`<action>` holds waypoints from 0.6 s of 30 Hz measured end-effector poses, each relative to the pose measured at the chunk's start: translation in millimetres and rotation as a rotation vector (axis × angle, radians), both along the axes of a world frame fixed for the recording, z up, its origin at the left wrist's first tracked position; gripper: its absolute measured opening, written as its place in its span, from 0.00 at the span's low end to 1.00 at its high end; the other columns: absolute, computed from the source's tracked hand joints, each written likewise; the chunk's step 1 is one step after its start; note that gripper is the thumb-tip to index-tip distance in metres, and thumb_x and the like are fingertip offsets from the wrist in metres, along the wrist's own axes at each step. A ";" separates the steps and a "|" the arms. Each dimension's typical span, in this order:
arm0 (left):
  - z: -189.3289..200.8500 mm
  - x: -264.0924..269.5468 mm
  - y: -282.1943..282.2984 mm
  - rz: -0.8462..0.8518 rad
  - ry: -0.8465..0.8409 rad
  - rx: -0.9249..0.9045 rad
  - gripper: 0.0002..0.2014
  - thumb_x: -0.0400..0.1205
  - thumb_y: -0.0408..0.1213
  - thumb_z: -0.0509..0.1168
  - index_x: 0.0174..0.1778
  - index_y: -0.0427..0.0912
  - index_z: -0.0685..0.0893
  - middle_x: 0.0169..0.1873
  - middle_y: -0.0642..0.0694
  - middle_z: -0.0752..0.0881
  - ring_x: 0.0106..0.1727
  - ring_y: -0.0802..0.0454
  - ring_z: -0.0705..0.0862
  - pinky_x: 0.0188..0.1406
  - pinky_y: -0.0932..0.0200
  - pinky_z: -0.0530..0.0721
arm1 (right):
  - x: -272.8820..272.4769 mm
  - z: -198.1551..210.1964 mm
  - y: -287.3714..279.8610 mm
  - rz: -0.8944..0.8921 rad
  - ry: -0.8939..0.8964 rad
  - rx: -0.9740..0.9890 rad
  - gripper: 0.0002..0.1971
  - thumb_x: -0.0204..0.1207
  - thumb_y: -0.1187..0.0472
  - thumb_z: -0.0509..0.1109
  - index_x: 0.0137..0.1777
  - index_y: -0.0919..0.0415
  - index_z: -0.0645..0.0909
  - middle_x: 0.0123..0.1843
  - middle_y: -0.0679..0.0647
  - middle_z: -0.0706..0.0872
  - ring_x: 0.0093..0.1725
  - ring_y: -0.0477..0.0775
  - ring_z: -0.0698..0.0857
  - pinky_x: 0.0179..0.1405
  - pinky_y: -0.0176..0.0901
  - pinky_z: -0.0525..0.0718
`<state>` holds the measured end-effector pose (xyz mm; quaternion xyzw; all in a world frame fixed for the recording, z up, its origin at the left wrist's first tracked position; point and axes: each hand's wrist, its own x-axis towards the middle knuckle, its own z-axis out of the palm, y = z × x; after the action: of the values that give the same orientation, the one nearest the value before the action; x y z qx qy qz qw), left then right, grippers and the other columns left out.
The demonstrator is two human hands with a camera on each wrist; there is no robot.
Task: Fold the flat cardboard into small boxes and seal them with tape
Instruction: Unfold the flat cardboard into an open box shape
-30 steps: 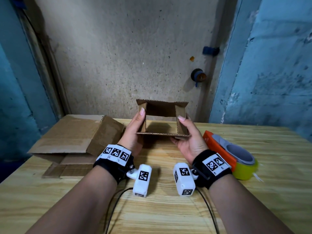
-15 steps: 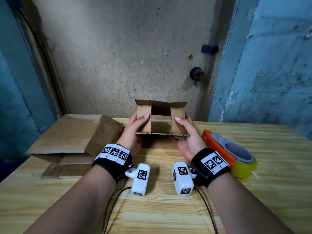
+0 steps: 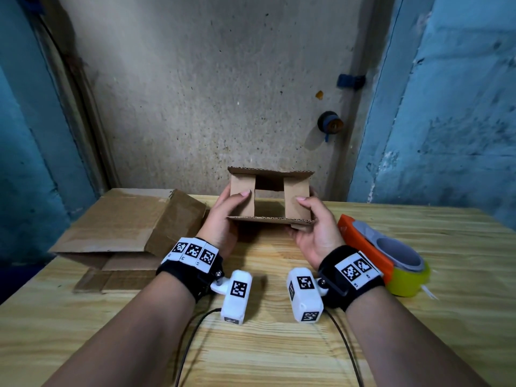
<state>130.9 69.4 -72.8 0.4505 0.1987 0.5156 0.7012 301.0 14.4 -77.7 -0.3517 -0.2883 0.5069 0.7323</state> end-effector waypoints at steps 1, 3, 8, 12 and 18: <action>0.0 0.9 0.4 0.008 0.004 -0.005 0.07 0.84 0.32 0.65 0.54 0.47 0.85 0.44 0.44 0.92 0.44 0.48 0.91 0.56 0.49 0.82 | 0.2 -0.1 0.2 0.005 -0.012 0.003 0.28 0.81 0.64 0.69 0.81 0.47 0.77 0.55 0.50 0.93 0.52 0.53 0.90 0.48 0.48 0.82; 0.5 1.1 1.0 0.012 0.012 -0.010 0.11 0.83 0.33 0.66 0.60 0.45 0.85 0.46 0.44 0.92 0.45 0.48 0.91 0.53 0.51 0.84 | 0.3 -0.2 0.0 0.002 -0.032 -0.005 0.27 0.83 0.65 0.66 0.80 0.46 0.78 0.55 0.49 0.93 0.53 0.53 0.90 0.49 0.49 0.83; 3.2 0.4 -2.1 0.028 0.067 -0.003 0.14 0.82 0.33 0.66 0.64 0.45 0.83 0.46 0.45 0.92 0.45 0.51 0.91 0.51 0.54 0.84 | -2.0 1.3 -2.2 -0.017 -0.067 -0.029 0.27 0.82 0.63 0.68 0.80 0.44 0.78 0.55 0.49 0.94 0.55 0.54 0.89 0.52 0.49 0.82; 5.3 -1.8 -7.5 0.021 0.181 0.041 0.20 0.88 0.54 0.64 0.72 0.49 0.81 0.58 0.50 0.92 0.63 0.51 0.89 0.70 0.48 0.82 | -4.5 4.8 -6.2 -0.022 -0.113 -0.057 0.29 0.77 0.50 0.76 0.79 0.40 0.78 0.63 0.49 0.93 0.61 0.55 0.90 0.63 0.55 0.82; 9.2 -1.2 -15.6 0.085 0.183 0.035 0.50 0.71 0.77 0.36 0.77 0.51 0.78 0.59 0.44 0.92 0.68 0.40 0.87 0.73 0.38 0.80 | -5.0 11.1 -10.0 -0.076 -0.101 -0.120 0.42 0.65 0.25 0.65 0.79 0.43 0.78 0.70 0.54 0.90 0.71 0.60 0.87 0.74 0.62 0.81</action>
<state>129.7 53.8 -63.6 0.4993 0.2719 0.5049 0.6495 296.0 4.4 -66.7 -0.4307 -0.2803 0.4767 0.7133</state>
